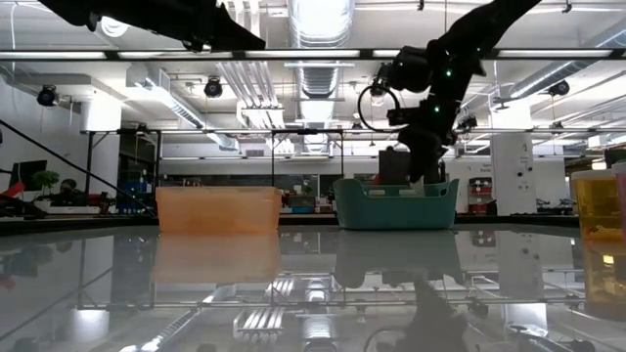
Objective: Pick and place medicine bottles into bin by pill shape (circle, oval)
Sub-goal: Put the yellow pill bottle into the green bin, then put the pink pill bottle into the green bin
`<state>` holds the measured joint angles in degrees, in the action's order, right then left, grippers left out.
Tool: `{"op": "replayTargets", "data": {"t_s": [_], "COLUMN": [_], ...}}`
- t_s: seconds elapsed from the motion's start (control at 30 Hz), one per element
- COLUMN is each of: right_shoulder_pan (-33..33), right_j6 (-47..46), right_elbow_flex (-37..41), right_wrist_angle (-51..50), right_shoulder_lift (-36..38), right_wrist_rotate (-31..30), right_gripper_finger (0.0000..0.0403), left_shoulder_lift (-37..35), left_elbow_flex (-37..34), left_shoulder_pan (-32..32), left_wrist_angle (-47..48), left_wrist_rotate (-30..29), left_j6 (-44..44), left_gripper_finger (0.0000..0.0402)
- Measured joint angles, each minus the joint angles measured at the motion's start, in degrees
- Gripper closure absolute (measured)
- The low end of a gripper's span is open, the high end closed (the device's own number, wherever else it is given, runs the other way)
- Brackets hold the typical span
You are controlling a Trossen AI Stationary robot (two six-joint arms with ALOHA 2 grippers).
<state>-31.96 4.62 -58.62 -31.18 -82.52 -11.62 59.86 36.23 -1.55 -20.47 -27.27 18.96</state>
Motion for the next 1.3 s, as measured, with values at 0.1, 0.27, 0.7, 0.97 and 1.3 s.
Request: {"op": "replayTargets", "data": {"t_s": [0.1, 0.27, 0.7, 0.97, 1.3], "right_shoulder_pan": [0.0, 0.0, 0.0, 0.0, 0.3], "right_j6": [0.0, 0.0, 0.1, -0.1, -1.6], "right_elbow_flex": [1.3, 2.6, 4.1, 4.2, 1.7], "right_wrist_angle": [1.1, 2.1, 4.9, 5.0, 2.9], "right_shoulder_lift": [0.0, 0.0, 0.0, 0.0, 0.5], "right_wrist_rotate": [0.0, -0.5, -0.3, -0.2, -0.5], "right_gripper_finger": [0.029, 0.0289, 0.0278, 0.0233, 0.0222], "left_shoulder_lift": [0.0, 0.0, 0.0, 0.0, 0.0], "left_elbow_flex": [0.0, 0.0, 0.0, 0.0, 0.0], "left_shoulder_pan": [0.0, 0.1, 0.0, 0.0, 0.0], "left_wrist_angle": [0.0, 0.0, 0.0, 0.0, 0.0], "left_wrist_rotate": [0.0, 0.0, 0.0, 0.0, 0.0], "left_j6": [0.0, 0.0, 0.9, 1.0, 1.0], "left_gripper_finger": [0.0402, 0.0402, 0.0402, 0.0402, 0.0402]}}
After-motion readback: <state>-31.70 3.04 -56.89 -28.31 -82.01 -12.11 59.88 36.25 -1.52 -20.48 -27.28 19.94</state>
